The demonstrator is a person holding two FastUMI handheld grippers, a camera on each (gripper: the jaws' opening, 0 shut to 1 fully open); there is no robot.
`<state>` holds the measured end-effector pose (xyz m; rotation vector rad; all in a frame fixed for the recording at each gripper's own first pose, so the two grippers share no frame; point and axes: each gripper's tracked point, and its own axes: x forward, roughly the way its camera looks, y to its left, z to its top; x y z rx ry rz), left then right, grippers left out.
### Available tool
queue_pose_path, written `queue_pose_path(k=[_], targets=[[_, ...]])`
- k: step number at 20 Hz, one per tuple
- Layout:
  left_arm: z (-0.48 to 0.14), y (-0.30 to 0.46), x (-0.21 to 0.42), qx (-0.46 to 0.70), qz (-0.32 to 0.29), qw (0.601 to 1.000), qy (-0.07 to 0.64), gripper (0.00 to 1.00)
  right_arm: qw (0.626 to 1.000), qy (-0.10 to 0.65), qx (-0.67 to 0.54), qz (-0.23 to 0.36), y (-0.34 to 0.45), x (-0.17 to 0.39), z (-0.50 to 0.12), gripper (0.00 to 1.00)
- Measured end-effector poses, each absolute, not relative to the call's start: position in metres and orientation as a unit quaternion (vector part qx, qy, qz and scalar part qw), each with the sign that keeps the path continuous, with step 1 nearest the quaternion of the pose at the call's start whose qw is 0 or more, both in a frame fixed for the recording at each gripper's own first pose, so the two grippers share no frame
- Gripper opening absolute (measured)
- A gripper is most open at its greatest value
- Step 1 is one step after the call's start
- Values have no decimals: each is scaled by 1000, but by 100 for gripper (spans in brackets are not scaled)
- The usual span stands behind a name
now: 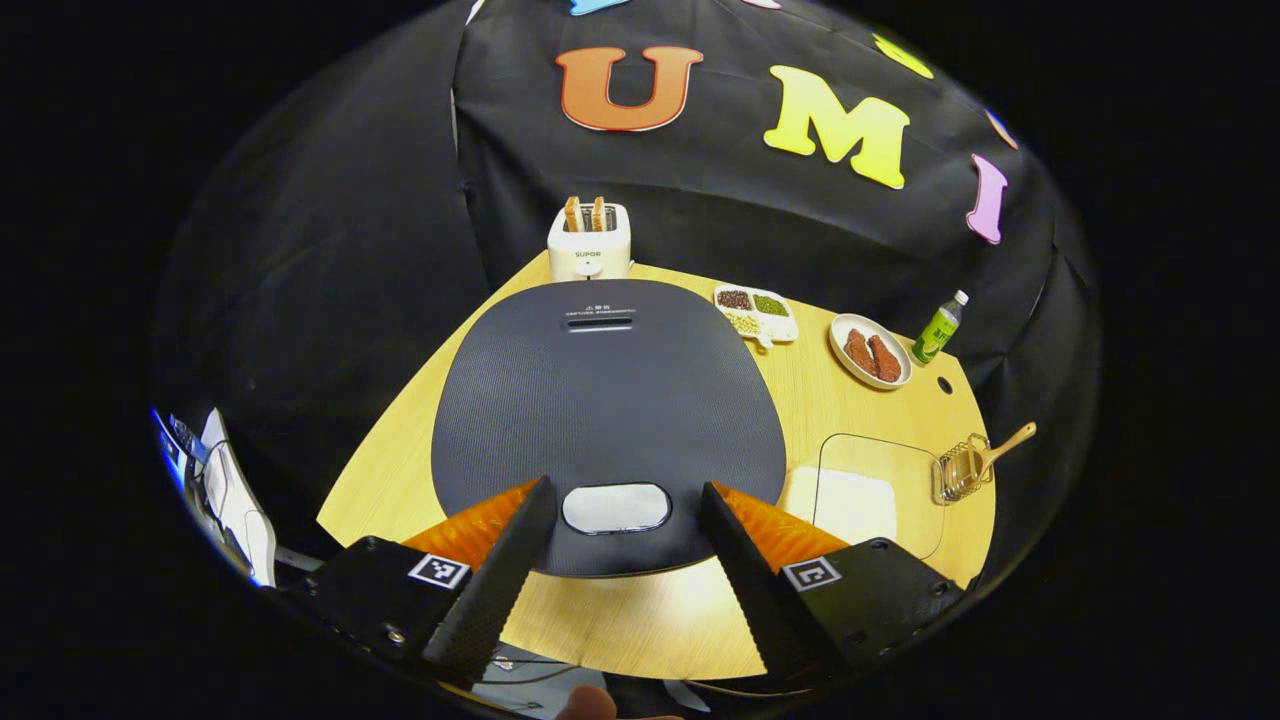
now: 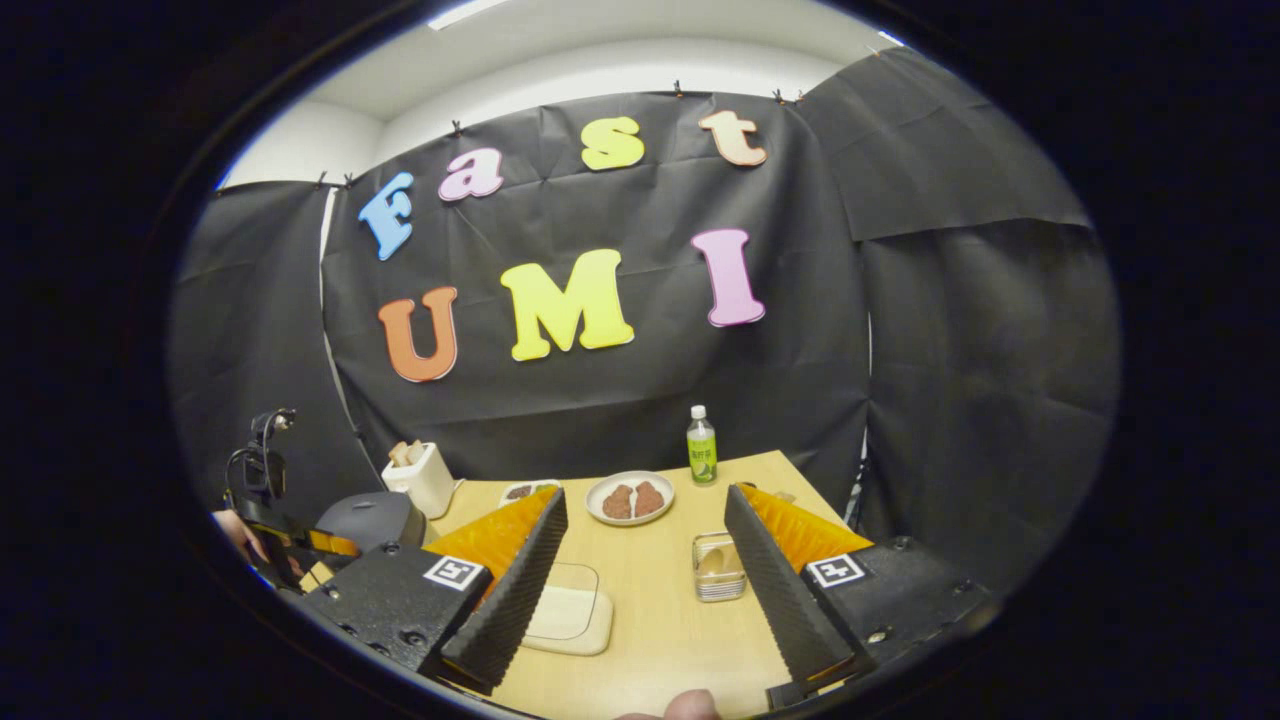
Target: Close the left gripper, press the button to open the rice cooker; take a wooden spoon from the chopstick holder with the right hand, scoop a spoonful of rice and pour it into the rice cooker, then put the wooden spoon back into the chopstick holder.
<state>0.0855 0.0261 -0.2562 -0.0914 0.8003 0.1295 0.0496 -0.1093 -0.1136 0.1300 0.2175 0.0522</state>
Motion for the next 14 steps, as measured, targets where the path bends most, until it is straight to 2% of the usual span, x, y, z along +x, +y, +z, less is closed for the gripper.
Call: queue_pose_path(k=[9,14], targets=[[-246,26,92,-44,107,927,357,96,989,122,66,45,-124,71,-120,100],[-179,4,88,-43,62,963,260,95,994,95,50,26,-136,51,-95,100]])
